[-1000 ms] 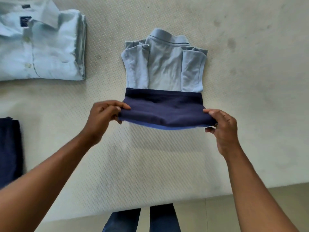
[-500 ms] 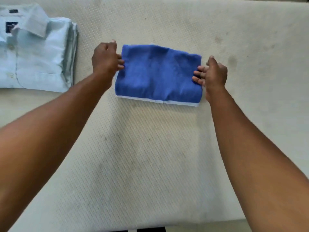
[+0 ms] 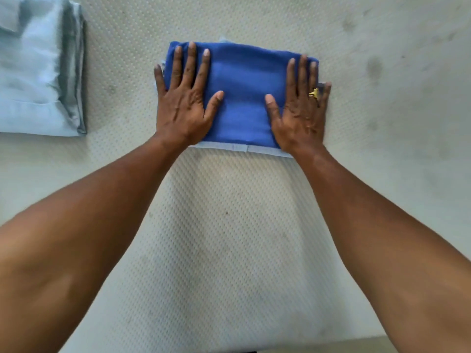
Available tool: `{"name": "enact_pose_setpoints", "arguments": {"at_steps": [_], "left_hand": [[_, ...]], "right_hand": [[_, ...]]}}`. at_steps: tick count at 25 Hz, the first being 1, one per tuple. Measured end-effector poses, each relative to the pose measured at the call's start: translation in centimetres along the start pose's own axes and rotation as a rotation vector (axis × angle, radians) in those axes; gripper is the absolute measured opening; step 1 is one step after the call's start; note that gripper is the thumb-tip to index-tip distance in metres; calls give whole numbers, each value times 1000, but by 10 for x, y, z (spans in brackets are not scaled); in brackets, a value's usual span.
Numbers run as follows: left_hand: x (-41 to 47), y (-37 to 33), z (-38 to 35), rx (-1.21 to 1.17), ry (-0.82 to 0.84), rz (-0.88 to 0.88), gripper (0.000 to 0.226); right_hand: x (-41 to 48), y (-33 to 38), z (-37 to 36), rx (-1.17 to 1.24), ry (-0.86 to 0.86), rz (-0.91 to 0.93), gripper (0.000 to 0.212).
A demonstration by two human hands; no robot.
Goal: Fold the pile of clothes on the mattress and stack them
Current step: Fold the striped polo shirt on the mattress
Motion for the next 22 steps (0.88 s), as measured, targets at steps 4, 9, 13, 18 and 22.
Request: {"name": "enact_pose_setpoints", "arguments": {"at_steps": [4,9,13,18,22], "left_hand": [[-1,3,0,-40,0,26,68],[-13,41,11,-208,15,322,64],[-82,66,30,-592,-301,879,55],[-134,5,4,-1546,206,1294,34],[-101,-12,24,-1805,168,1151,42]], "right_hand": [[-9,-17,-7,41,43,-144,77],[-4,-15,-3,1,131,-176,79],[15,20,28,53,64,-62,81],[39,85,11,176,239,75,83],[31,92,4,232,326,-6,79]]}}
Point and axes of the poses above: each hand's wrist, its own x-axis towards the middle knuckle, its own z-axis out of the back of the hand, y = z × x, the point moved 5 cm from there along x, towards the middle knuckle, and after that the axes turned 12 degrees about z, right-handed, at the moved point
